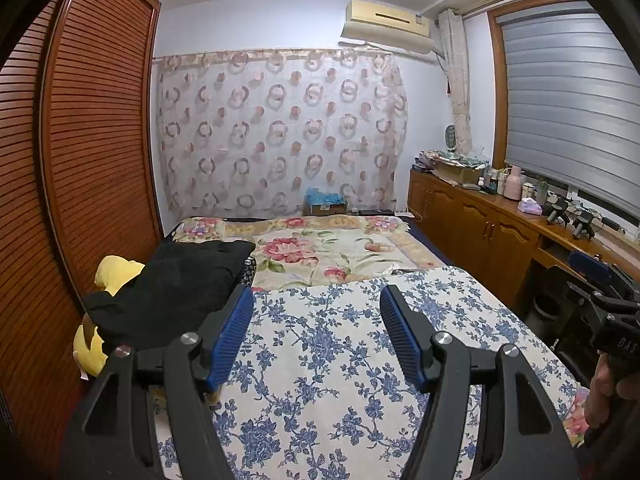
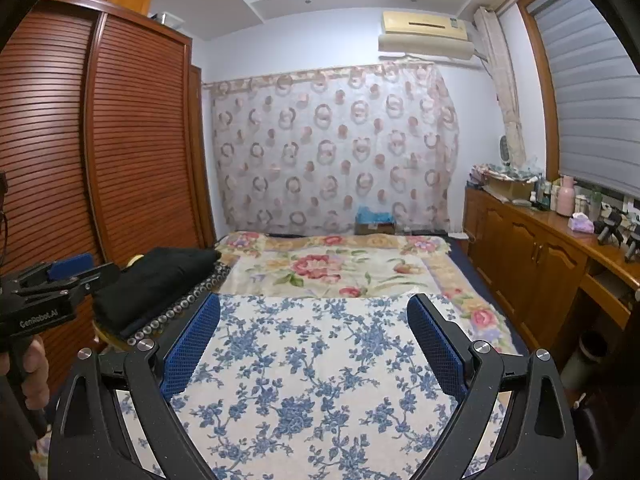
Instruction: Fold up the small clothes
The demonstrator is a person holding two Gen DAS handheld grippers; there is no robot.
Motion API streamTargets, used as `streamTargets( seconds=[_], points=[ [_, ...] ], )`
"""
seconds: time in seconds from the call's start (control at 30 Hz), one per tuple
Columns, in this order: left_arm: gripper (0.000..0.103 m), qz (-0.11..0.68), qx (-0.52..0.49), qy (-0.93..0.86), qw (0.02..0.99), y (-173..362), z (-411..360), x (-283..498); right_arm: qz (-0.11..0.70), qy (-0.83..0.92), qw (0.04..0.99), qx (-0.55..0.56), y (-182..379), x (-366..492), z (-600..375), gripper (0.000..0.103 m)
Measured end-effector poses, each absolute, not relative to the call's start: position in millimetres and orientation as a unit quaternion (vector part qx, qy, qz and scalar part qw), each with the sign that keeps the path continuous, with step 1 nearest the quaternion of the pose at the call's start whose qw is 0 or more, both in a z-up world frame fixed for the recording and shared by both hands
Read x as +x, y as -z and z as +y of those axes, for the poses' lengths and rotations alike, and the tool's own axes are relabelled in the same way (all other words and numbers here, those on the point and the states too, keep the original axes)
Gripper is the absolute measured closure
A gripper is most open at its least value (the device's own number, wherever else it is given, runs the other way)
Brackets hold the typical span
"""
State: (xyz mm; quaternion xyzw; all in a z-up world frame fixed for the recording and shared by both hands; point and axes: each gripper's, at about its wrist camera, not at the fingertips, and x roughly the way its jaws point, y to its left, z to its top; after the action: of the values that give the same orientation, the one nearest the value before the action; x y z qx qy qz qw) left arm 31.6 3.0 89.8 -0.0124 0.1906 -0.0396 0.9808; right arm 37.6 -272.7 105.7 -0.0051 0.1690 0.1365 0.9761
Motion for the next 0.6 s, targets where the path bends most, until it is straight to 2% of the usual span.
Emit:
streamTargets(
  seconds=[0.6],
  points=[
    [0.038, 0.188, -0.012, 0.035, 0.981, -88.5, 6.6, 32.2, 0.170, -0.136, 0.976, -0.005, -106.6, 37.5, -272.1, 0.007]
  ],
)
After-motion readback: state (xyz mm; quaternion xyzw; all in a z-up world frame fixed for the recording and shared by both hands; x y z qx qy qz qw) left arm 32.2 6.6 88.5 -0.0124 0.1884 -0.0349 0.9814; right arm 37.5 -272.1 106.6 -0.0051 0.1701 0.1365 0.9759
